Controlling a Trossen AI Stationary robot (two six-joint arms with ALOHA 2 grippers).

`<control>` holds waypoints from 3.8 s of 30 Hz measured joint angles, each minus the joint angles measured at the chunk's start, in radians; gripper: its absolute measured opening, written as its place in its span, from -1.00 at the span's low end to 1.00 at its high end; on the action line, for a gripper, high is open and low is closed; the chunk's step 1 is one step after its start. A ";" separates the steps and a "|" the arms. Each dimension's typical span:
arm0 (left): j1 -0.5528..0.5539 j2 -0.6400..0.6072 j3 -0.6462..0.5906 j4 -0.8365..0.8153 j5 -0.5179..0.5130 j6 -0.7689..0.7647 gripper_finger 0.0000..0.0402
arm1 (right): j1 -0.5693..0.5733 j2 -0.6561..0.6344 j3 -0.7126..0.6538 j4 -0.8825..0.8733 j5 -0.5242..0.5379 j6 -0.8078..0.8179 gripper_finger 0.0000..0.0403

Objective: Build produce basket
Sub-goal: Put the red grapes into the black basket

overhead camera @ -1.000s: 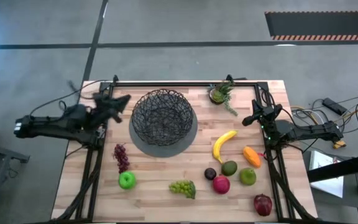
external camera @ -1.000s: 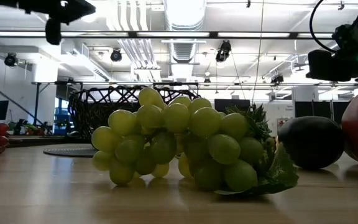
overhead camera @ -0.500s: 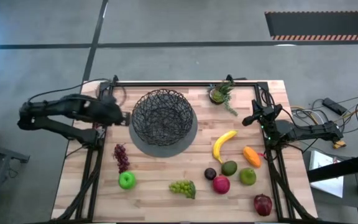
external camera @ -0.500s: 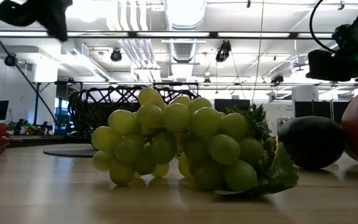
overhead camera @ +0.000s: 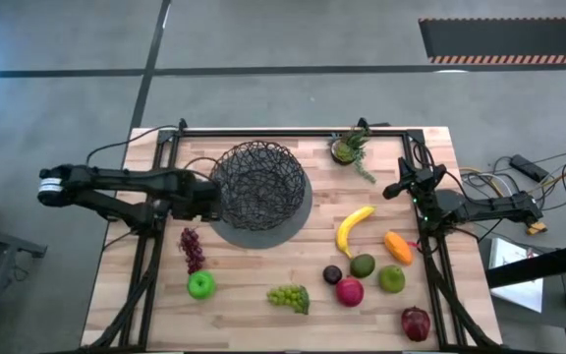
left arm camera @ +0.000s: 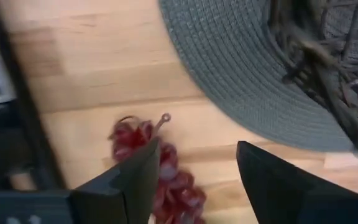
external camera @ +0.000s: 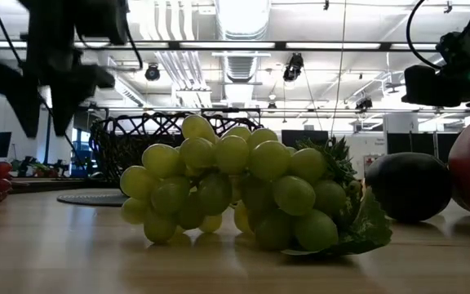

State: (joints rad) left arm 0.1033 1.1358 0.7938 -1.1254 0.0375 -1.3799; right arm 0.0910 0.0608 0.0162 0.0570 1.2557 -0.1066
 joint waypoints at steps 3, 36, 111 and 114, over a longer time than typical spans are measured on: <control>0.016 0.037 -0.061 0.034 0.012 0.000 0.03 | 0.000 0.000 0.000 0.000 0.000 0.000 -0.96; 0.015 0.238 -0.115 0.094 -0.019 0.135 -0.97 | 0.000 0.000 0.000 0.000 0.000 0.000 -0.96; 0.198 0.542 0.715 0.272 -0.169 0.811 -1.00 | 0.000 0.000 0.000 0.000 0.000 0.000 -0.96; 0.216 0.560 0.705 0.308 -0.257 0.814 -1.00 | 0.000 0.000 0.000 0.000 0.000 0.000 -0.96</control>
State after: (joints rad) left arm 0.3192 1.6957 1.4984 -0.8178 -0.2196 -0.5663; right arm 0.0910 0.0608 0.0159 0.0574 1.2560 -0.1062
